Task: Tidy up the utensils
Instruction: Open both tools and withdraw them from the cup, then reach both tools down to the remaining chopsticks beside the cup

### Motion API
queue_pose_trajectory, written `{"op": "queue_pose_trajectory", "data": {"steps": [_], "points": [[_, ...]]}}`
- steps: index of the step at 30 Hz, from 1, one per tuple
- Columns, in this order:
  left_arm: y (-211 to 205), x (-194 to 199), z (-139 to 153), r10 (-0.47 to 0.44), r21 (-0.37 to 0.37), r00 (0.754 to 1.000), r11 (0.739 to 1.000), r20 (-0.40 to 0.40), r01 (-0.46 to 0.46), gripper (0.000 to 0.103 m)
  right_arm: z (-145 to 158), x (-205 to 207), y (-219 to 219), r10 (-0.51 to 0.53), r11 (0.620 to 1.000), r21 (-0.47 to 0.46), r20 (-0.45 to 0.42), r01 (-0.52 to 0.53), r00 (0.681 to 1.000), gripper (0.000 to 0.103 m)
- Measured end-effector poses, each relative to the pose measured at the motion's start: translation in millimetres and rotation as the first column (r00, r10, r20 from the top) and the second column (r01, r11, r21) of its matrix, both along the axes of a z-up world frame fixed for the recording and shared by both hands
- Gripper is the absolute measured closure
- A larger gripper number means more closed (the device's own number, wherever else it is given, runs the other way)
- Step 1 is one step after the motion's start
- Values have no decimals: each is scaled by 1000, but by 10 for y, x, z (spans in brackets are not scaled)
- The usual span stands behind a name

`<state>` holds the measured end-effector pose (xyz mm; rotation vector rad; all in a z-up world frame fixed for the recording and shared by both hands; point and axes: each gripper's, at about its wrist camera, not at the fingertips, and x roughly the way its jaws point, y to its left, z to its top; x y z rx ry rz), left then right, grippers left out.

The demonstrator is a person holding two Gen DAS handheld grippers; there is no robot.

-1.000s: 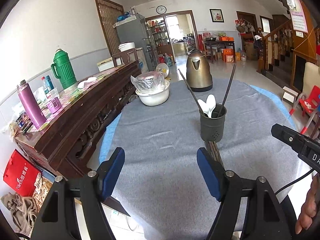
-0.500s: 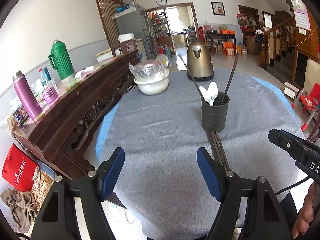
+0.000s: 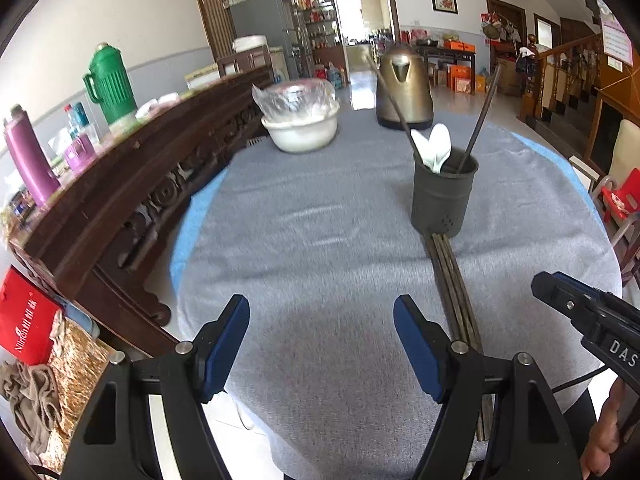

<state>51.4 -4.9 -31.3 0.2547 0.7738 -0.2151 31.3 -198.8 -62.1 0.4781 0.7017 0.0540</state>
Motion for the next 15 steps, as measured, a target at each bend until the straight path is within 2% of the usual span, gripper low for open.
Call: {"op": "queue_pose_trajectory", "data": {"steps": [7,15], "points": [[-24,228,-323,1,-5,997,1000,-81,-1,28,-320,371,139,23,998,-62,-92,-29,995,66],[122,457,-519,51,-22,989,998,-142,-55,28,-650,709,202,18,996,-84,-197,-36,980,72]]}}
